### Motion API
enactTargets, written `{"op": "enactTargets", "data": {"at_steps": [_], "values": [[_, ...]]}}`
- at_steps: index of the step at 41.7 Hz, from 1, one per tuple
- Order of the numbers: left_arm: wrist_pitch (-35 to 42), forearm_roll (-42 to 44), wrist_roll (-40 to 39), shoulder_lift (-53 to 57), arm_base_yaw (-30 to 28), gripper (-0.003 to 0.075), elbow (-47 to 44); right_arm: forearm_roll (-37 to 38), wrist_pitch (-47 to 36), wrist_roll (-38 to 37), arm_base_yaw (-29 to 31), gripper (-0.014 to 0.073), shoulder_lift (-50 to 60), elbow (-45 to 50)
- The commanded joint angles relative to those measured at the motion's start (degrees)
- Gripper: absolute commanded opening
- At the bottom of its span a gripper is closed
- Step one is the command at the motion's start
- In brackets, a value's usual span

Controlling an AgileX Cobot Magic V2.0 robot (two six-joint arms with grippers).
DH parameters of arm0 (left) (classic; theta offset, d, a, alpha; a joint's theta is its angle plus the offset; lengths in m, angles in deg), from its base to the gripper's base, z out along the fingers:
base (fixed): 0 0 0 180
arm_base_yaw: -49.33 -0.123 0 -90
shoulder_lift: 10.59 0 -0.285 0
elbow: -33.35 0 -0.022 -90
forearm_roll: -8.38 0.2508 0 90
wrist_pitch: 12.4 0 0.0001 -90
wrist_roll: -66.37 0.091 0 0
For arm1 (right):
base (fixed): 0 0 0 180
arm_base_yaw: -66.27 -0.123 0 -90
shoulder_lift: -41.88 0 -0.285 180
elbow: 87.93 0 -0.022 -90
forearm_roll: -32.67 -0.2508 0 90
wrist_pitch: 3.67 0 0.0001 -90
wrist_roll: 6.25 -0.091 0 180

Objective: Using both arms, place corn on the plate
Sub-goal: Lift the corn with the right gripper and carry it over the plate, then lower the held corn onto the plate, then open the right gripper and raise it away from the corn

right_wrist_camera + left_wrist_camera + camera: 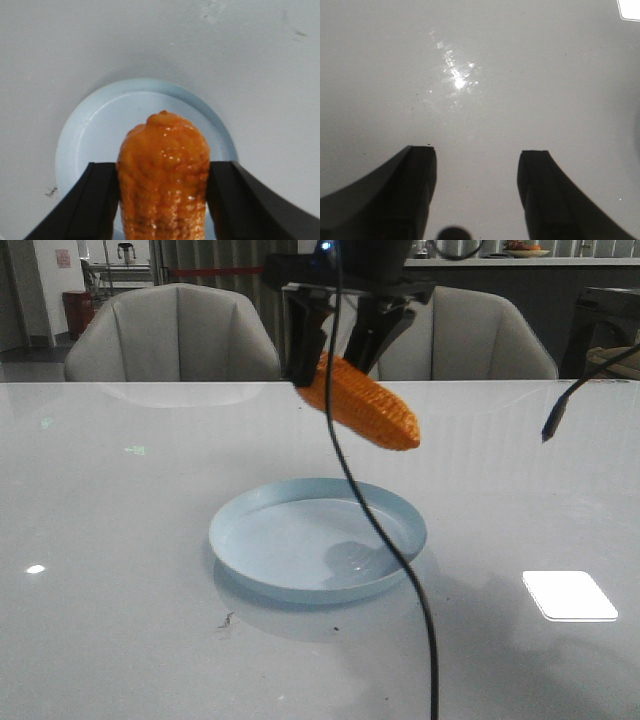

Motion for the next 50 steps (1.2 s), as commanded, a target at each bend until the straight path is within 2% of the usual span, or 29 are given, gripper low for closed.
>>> {"op": "enactTargets", "data": {"at_steps": [1,15,25,39,50], "values": [[3.5,-0.8,-0.3,1.3,0.1,0.0433,1.5,-1.0,-1.2,0.5,-1.6,0.0305,1.7,-2.0],[3.0,-0.6,-0.3,1.3,0.1,0.0433,1.5,-1.0,-0.4,0.5,-3.0,0.0305,-5.4,-2.0],[3.0,-0.6,-0.3,1.3,0.1,0.0433,1.5,-1.0,-0.9,0.5,-3.0,0.0316,-6.7,-2.0],[3.0,-0.5,-0.3,1.3,0.1,0.0433,1.5,-1.0,-1.4,0.5,-3.0,0.0520,-6.7,-2.0],[3.1,-0.5,-0.3,1.3,0.1,0.0433,1.5,-1.8,1.0,0.4,-3.0,0.0536,-6.7,-2.1]]}}
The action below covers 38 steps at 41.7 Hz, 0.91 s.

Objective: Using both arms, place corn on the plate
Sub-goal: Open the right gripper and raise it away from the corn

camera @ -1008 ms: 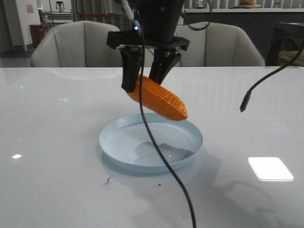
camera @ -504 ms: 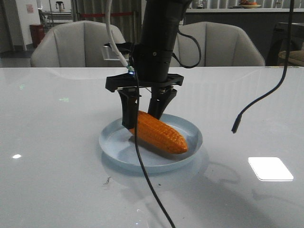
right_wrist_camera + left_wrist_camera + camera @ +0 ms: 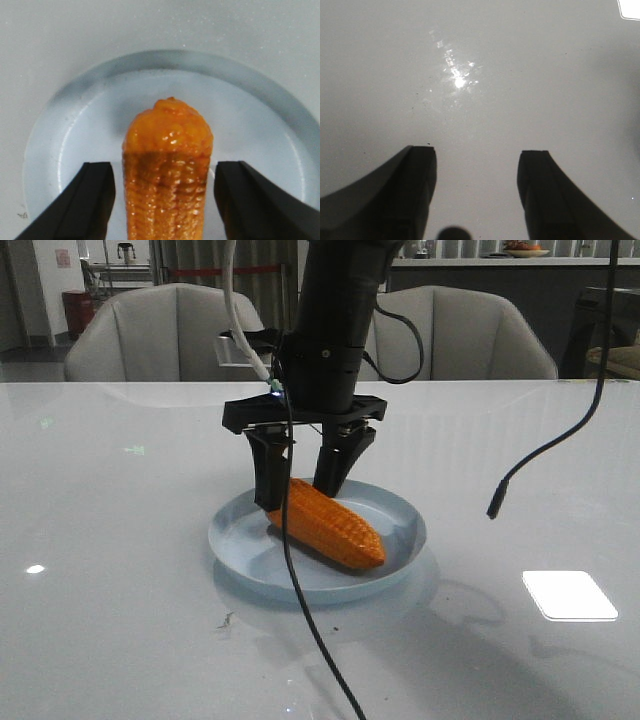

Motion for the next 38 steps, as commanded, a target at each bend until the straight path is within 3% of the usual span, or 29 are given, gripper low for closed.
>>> {"op": "enactTargets", "data": {"at_steps": [1,26,38], "values": [[3.2,-0.5,-0.3,1.3,0.1,0.0433,1.5,-1.5,1.4,0.4,0.1,0.0536,4.0,-2.2],[3.1,-0.5,-0.3,1.3,0.1,0.0433,1.5,2.4,6.4,0.0,3.9,0.0535,13.8,-10.2],[2.9,-0.2,-0.3,1.3,0.1,0.0433,1.5,2.4,6.4,-3.1,11.7,0.0535,25.6,-10.1]]}}
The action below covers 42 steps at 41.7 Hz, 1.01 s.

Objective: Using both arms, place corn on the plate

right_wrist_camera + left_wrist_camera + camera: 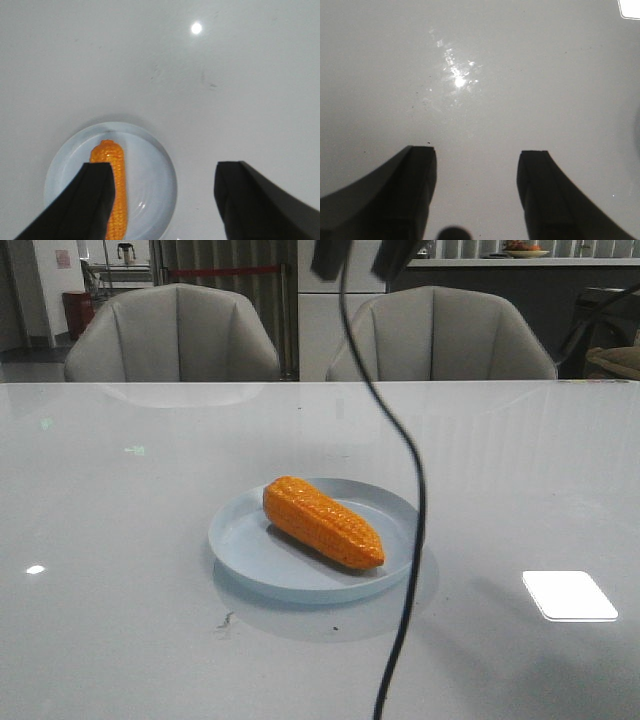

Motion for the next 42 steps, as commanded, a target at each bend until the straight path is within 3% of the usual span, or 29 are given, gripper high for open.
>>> {"op": "enactTargets", "data": {"at_steps": [1,8,15,23,30,36,42], "values": [[3.0,-0.2,-0.3,1.3,0.1,0.0433,1.5,-0.2,4.5,-0.8,3.4,0.0535,7.9,-2.1],[3.0,-0.2,-0.3,1.3,0.1,0.0433,1.5,0.9,4.2,-0.8,8.6,0.0535,15.3,-0.2],[3.0,-0.2,-0.3,1.3,0.1,0.0433,1.5,4.7,-1.3,-0.7,12.0,0.0535,25.5,9.6],[3.2,-0.2,-0.3,1.3,0.1,0.0433,1.5,6.2,-11.5,-1.0,15.7,0.0535,39.2,29.0],[3.3,-0.1,-0.3,1.3,0.1,0.0433,1.5,6.2,-21.9,-4.0,22.9,0.0535,52.2,52.2],[3.3,-0.1,-0.3,1.3,0.1,0.0433,1.5,6.2,-25.6,-3.9,28.8,0.0535,60.9,68.7],[3.3,-0.1,-0.3,1.3,0.1,0.0433,1.5,6.2,-28.1,-3.9,30.0,0.0535,68.1,79.1]]}}
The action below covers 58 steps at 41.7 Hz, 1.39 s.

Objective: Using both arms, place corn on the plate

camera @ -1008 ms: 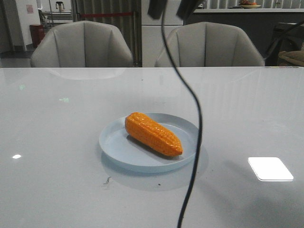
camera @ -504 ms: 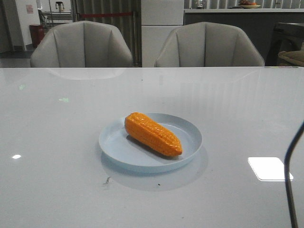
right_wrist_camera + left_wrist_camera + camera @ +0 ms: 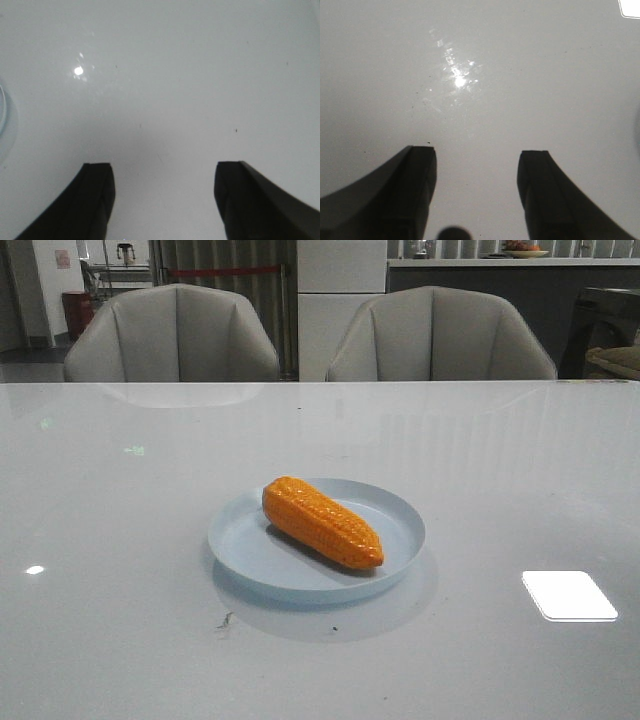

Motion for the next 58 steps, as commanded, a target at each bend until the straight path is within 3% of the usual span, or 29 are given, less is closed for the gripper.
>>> {"op": "enactTargets", "data": {"at_steps": [1,52,58], "values": [[3.5,-0.2,-0.3,1.3,0.1,0.0433,1.5,-0.1,-6.2,-0.2,0.7,0.0535,4.9,3.5],[3.7,1.3,-0.3,1.7,0.1,0.0433,1.5,-0.2,-6.2,-0.2,0.5,0.0535,8.4,6.1],[3.2,1.7,-0.3,6.4,0.1,0.0352,1.5,-0.2,-6.2,-0.2,0.5,0.0535,8.4,6.1]]}}
